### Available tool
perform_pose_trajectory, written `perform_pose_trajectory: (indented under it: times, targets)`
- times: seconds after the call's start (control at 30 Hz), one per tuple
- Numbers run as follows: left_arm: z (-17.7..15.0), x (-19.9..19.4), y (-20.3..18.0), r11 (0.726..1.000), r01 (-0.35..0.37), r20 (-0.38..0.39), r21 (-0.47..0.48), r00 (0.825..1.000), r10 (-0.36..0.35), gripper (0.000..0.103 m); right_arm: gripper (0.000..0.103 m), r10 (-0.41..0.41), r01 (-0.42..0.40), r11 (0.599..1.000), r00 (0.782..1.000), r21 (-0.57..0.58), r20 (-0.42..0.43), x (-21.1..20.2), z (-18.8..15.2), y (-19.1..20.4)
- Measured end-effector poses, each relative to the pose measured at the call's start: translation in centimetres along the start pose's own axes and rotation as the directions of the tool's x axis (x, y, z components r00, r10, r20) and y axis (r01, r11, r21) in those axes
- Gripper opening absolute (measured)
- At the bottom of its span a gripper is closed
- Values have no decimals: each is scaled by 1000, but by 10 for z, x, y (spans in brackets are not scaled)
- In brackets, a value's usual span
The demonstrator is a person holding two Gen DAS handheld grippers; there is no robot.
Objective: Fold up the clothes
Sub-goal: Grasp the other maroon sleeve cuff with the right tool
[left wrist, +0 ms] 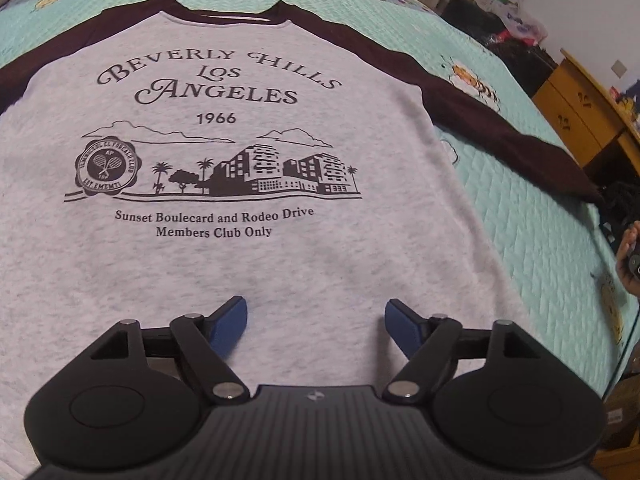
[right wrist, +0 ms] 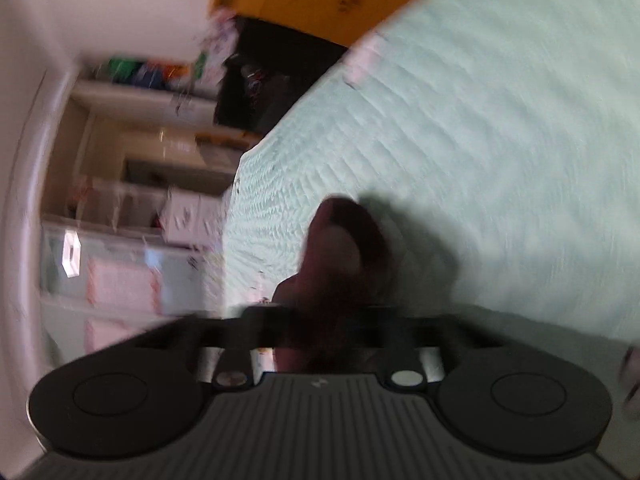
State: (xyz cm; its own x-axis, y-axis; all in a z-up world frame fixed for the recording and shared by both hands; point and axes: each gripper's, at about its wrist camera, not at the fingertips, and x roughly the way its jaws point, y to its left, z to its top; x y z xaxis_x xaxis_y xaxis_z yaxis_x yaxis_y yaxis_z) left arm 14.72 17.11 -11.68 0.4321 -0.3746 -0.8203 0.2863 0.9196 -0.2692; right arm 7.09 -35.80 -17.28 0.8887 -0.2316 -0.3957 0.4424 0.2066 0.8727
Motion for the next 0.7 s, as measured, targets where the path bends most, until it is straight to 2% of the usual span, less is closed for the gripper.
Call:
perform_pose_trajectory:
  times: [0.03,0.1,0.2,0.33,0.4,0.47,0.57,0.67,0.7]
  targets:
    - [0,0,-1,1000,-3,-3,5,1000,3,80,9,-8,12,994,999,-110,31,-7,0,9]
    - [1,1,-1,1000,-4,-4,3,1000,4,80,9,-14,44,946,996,-322,94,-21,1,28]
    - [1,1,-2,1000,-6,-4,3,1000,6,82,9,-104,132,862,991,-490,83,-12,-9,31]
    - [0,3,-6,999,-20,-10,35,1000,20,84,8,-154,148,911,988,-385,15,1,-6,-6]
    - [1,3,-6,999,-17,-12,38,1000,17,85,9,-124,118,949,992,-293,-1,-4,-3,-17]
    - [1,3,-4,1000,-6,-13,29,1000,7,86,10,-109,106,964,994,-244,1,-11,-2,-22]
    - [2,3,1,1000,18,-11,9,1000,-18,87,16,-124,128,975,992,-181,37,-28,-4,-24]
    - [2,3,3,999,41,-9,3,999,-41,90,17,-171,180,981,977,-67,127,-49,1,-33]
    - [1,3,3,999,48,-8,3,999,-48,91,18,-178,192,978,972,-83,153,-53,0,-27]
